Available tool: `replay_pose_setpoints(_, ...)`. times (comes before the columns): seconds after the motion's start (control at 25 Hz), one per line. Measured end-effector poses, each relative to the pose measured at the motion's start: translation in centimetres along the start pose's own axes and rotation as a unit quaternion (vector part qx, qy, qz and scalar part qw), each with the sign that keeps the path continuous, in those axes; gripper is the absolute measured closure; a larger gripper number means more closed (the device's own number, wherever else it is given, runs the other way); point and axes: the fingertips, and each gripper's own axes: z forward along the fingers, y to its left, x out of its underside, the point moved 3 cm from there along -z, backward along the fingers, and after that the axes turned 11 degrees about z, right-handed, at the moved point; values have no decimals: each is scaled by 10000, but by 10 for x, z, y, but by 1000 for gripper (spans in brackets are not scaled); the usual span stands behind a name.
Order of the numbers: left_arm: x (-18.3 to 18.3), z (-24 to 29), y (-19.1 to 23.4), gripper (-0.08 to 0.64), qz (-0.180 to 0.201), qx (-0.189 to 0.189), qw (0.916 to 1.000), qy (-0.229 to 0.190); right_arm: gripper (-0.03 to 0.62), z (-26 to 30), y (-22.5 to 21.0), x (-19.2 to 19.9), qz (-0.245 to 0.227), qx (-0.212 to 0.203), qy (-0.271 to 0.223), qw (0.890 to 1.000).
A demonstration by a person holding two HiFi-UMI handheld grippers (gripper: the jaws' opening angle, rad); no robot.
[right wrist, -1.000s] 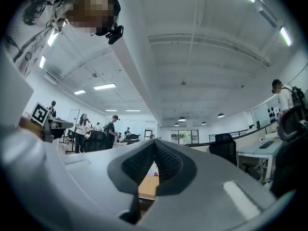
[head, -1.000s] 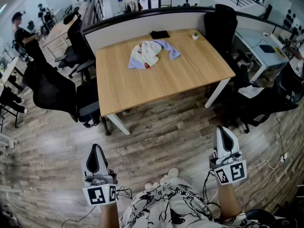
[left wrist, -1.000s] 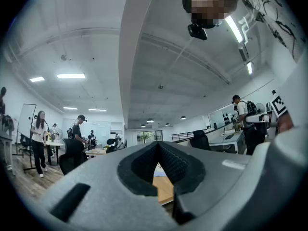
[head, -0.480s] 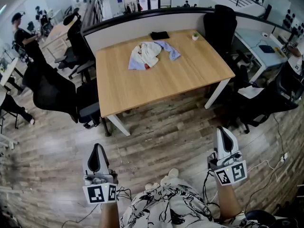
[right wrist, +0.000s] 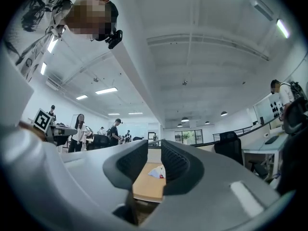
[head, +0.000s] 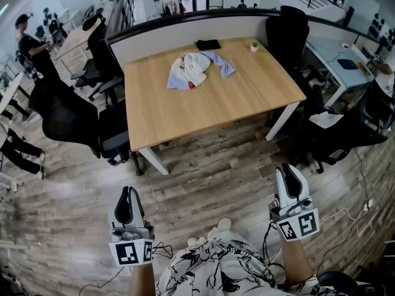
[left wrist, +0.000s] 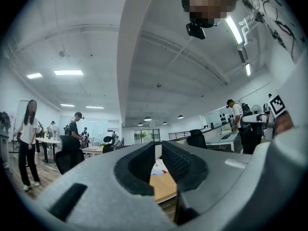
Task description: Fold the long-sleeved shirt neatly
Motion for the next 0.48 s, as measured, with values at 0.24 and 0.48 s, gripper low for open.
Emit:
replay_pose_setpoints(0.24,4,1,1,377,-73,-128,9999,83,400,2,1,3,44,-139,49,9999)
replay_pose_setpoints(0.48,3,4,3,234,32,-217,9997,71,275,4,2,3,91,-239,23,9997)
